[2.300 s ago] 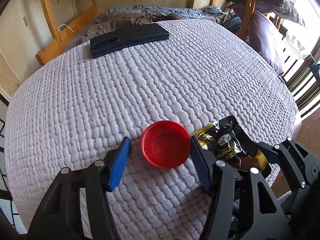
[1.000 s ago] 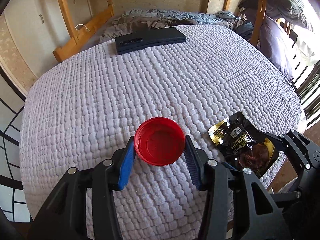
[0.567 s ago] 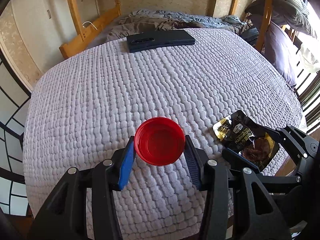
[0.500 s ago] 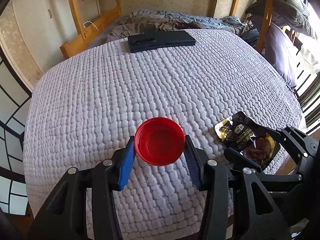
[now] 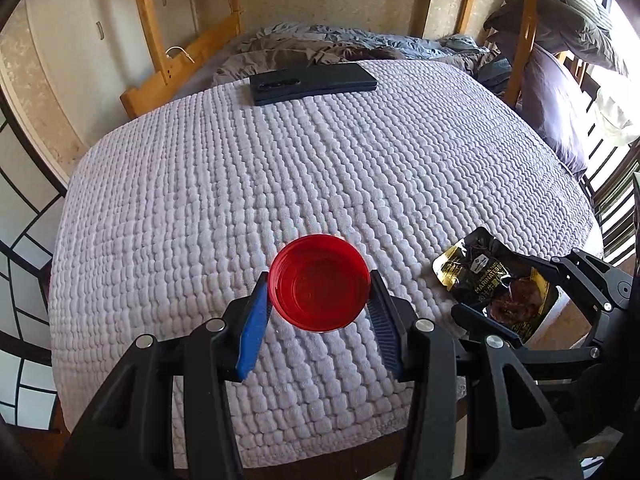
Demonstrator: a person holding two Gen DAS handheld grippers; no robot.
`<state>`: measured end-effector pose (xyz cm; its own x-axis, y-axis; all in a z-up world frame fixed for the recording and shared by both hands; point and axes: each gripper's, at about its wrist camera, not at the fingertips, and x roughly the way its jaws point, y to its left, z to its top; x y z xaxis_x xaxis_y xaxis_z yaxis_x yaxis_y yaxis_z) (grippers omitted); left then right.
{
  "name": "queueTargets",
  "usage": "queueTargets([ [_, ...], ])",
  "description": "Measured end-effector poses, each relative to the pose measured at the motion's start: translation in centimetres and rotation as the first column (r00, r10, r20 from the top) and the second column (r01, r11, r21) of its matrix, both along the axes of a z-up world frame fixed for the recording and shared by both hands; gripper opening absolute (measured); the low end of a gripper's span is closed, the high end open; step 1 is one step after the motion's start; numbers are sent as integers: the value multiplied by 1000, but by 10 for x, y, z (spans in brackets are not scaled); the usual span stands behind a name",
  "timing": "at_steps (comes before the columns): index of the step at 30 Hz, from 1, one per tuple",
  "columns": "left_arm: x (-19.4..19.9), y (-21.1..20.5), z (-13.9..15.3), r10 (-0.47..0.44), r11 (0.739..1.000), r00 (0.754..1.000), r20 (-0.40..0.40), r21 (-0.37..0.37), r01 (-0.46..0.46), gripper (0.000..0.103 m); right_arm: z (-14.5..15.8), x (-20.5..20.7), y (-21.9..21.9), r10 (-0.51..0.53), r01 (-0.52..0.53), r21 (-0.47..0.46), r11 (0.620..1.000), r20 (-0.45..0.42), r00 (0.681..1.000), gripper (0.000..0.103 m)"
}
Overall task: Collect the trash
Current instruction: 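Carry the red cap with the left tool while the right tool carries the beef packet over the bin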
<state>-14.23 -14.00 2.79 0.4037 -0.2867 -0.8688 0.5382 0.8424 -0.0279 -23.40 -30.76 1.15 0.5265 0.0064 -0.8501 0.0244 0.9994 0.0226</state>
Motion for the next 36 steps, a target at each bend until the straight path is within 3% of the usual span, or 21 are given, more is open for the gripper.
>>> queueTargets([
  [14,-10,7,6,14,1000,1000,4,-14,-14,50,-1,-15,4,7,-7,-23,1000,-4,1000,66],
  [20,-13,8,9,15,1000,1000,6,-17,-15,50,4,-19,0,10,-10,46,999,1,1000,65],
  [36,-43,12,9,0,999,1000,-27,-42,-1,50,24,-41,1,40,-41,57,998,24,999,65],
])
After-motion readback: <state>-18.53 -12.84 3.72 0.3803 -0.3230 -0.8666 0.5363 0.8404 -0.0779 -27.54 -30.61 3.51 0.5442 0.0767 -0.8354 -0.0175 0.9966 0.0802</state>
